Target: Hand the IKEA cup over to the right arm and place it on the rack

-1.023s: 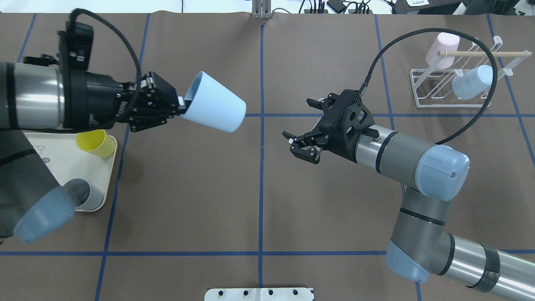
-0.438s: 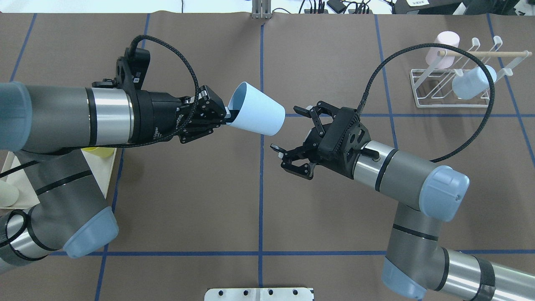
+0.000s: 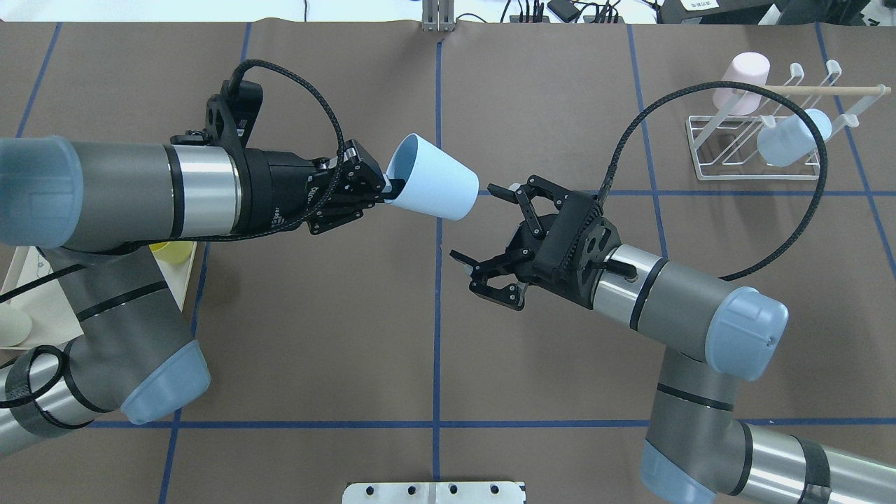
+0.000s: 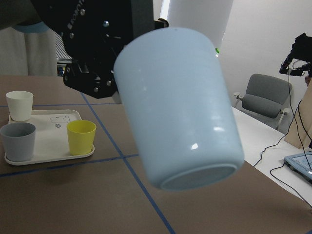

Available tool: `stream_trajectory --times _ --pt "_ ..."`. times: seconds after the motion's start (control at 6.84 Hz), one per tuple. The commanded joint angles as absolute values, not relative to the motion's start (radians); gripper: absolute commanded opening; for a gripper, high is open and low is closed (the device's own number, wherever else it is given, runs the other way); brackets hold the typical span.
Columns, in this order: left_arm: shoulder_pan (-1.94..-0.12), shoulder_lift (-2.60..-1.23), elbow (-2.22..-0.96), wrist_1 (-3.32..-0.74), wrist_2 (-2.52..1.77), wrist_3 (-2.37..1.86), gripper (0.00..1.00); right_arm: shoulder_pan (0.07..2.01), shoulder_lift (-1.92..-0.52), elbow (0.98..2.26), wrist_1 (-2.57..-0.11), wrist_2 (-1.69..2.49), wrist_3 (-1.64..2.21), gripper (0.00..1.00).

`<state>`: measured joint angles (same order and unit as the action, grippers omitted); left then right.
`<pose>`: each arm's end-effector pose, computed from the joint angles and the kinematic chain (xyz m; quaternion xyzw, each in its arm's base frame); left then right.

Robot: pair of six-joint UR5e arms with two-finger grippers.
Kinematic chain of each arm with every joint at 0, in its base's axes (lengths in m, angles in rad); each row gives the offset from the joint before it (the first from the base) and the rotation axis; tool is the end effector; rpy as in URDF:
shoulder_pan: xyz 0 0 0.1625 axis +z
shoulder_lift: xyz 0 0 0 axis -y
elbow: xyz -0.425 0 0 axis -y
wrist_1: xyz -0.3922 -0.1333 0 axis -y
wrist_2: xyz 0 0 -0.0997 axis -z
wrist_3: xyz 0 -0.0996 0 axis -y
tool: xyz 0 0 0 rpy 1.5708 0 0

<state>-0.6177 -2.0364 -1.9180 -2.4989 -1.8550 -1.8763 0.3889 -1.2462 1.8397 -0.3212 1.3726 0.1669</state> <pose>0.3774 -0.3974 0.1430 0.0275 0.7619 -0.1872 0.6194 -0.4305 -0.3417 0.2237 0.6565 -0.4482 -0.2235 0.5641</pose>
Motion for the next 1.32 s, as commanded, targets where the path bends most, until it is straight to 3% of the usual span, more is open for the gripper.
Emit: stream_trajectory --times 0.0,1.17 --pt "-0.614 -2.043 -1.902 -2.499 -1.855 -1.875 0.00 0.377 -1.238 1.842 -0.316 1.361 0.164 0.98" --pt "-0.563 -2.042 -1.890 -2.497 -1.853 -1.867 0.00 0.371 -1.235 1.847 -0.316 1.348 0.161 0.98"
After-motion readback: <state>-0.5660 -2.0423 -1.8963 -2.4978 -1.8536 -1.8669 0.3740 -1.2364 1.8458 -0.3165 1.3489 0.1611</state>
